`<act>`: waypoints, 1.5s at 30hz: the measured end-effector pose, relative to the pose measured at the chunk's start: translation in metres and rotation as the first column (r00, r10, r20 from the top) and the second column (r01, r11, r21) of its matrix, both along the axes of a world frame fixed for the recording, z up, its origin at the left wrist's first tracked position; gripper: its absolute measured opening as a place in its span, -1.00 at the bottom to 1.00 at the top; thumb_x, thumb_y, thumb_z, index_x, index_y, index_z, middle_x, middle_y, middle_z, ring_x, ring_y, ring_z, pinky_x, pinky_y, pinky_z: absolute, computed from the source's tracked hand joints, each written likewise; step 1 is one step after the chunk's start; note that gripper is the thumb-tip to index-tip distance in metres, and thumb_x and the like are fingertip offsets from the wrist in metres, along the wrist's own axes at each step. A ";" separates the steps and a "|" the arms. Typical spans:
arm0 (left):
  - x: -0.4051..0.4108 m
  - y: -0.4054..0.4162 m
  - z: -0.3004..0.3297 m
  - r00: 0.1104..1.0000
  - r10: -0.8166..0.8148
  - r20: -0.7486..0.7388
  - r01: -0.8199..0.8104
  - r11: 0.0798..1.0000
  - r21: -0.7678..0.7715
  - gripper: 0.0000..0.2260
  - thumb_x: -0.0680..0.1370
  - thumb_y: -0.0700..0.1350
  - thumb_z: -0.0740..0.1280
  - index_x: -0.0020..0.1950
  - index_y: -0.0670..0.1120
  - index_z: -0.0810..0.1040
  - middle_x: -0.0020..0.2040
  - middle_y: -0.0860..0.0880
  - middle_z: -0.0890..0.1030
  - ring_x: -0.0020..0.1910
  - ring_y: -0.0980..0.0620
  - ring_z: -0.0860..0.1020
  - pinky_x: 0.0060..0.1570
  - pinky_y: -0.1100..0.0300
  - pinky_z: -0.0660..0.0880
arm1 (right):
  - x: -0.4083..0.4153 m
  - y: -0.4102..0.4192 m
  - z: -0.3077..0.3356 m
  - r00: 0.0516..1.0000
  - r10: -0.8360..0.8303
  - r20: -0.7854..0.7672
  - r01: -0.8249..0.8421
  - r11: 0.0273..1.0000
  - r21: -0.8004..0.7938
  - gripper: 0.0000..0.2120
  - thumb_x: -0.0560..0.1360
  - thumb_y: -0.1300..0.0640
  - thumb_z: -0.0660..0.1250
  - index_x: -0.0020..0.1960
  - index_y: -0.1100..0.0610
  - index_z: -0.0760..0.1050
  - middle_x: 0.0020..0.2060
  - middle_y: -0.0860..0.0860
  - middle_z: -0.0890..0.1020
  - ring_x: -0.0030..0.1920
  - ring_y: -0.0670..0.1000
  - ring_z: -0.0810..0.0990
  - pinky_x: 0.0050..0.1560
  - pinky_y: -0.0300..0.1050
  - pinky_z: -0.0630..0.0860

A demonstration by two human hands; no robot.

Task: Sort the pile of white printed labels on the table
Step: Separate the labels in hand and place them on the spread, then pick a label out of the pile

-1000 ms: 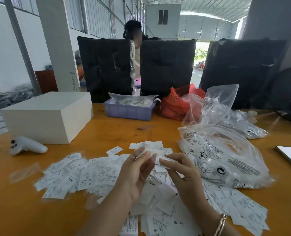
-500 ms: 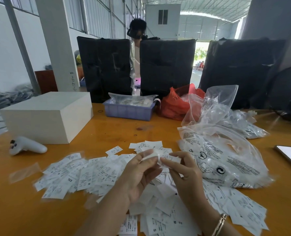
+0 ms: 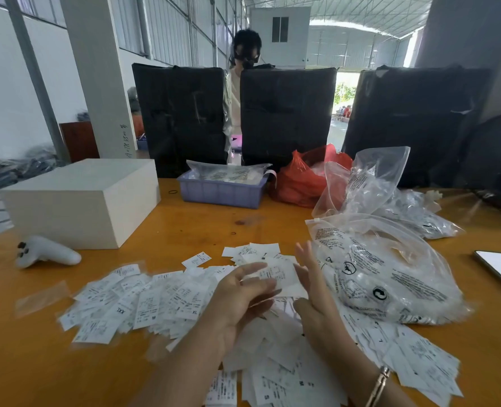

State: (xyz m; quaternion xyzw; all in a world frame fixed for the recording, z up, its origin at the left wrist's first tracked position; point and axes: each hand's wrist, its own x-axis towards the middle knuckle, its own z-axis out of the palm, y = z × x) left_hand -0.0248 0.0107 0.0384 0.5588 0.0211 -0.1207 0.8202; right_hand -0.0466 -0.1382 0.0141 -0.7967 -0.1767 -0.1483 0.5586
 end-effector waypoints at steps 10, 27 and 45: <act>-0.002 -0.001 -0.002 0.998 0.056 0.041 -0.057 0.998 0.027 -0.76 0.44 -0.26 0.46 0.08 -0.08 0.60 -0.10 -0.07 0.71 -0.10 0.02 0.69 -0.25 0.22 0.58 | 0.000 0.010 -0.003 0.994 -0.063 0.092 0.106 0.798 -0.593 -0.18 0.45 0.35 0.12 0.46 -0.08 -0.31 0.44 -0.28 -0.29 0.35 -0.41 -0.39 0.35 -0.46 -0.31; 0.023 0.047 -0.002 0.898 0.239 0.369 -0.440 0.483 0.757 -0.44 0.47 -0.22 0.40 0.40 0.03 0.27 0.15 0.01 0.48 -0.11 0.09 0.53 -0.29 0.30 0.51 | 0.065 -0.090 0.055 0.711 -0.664 0.230 0.702 0.684 -0.196 -0.72 0.53 0.34 0.18 0.09 0.17 0.62 0.02 0.07 0.66 -0.23 -0.06 0.51 -0.29 -0.31 0.32; 0.020 0.033 -0.014 0.810 0.044 0.585 -0.586 0.035 0.809 -0.61 0.54 0.05 0.29 0.36 0.10 0.37 0.41 0.06 0.33 0.40 -0.02 0.24 0.28 -0.01 0.28 | 0.077 -0.118 0.030 0.693 -0.716 0.087 0.549 0.444 -0.708 -0.72 0.56 0.06 0.20 -0.22 0.14 0.57 -0.31 0.05 0.59 -0.26 0.09 0.54 -0.34 -0.15 0.29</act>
